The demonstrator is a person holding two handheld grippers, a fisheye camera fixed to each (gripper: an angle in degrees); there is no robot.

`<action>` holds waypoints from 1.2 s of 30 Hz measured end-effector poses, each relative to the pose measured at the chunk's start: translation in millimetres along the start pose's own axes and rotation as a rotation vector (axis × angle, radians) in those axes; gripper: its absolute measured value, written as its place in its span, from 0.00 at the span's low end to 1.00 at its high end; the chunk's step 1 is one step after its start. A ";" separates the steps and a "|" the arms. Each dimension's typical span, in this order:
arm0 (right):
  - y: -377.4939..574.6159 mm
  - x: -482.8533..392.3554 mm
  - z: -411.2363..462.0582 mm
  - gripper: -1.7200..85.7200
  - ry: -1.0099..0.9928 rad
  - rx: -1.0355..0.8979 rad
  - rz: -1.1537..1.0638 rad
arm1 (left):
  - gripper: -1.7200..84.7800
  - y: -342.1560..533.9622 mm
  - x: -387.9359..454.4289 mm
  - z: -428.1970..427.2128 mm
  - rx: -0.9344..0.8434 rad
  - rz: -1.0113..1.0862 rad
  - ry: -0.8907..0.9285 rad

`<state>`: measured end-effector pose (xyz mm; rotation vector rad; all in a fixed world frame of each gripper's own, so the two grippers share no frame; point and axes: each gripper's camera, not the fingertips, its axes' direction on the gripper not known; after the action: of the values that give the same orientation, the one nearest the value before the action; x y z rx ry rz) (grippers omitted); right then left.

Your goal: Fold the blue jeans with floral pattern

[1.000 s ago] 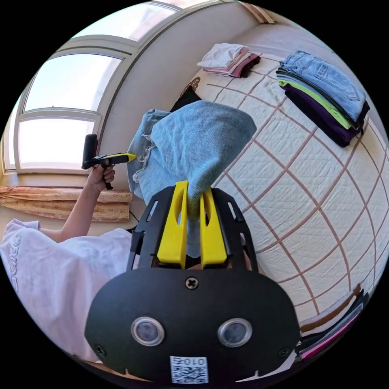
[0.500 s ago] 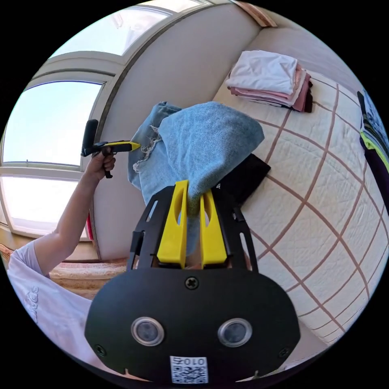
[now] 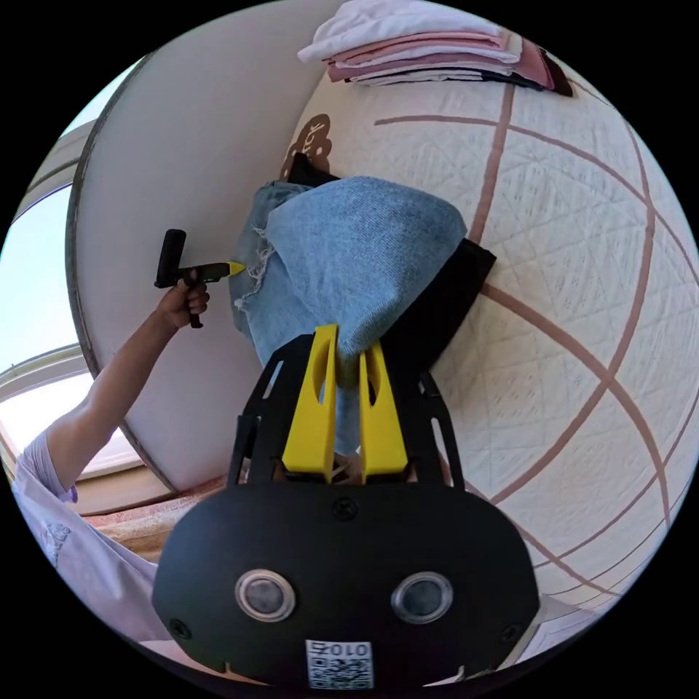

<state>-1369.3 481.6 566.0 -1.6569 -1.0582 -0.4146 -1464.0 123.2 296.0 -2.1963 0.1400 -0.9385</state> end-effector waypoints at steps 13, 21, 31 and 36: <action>35.3 -47.5 15.4 0.09 0.021 0.058 -0.053 | 0.10 30.8 88.2 33.9 -0.036 0.132 -0.506; 84.7 -92.5 -14.1 0.06 0.274 0.084 -0.154 | 0.11 107.5 177.6 48.7 0.170 0.068 -0.847; 85.7 -166.0 16.2 0.05 0.505 0.130 -0.444 | 0.09 161.7 266.8 186.5 0.073 0.269 -0.905; 79.9 -148.8 63.1 0.04 0.616 -0.108 -0.496 | 0.07 205.8 277.5 233.3 0.210 0.289 -0.922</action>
<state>-1400.7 471.8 388.7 -1.2074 -0.9651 -1.2358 -1071.4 10.3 212.5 -2.1178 -0.0783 0.2484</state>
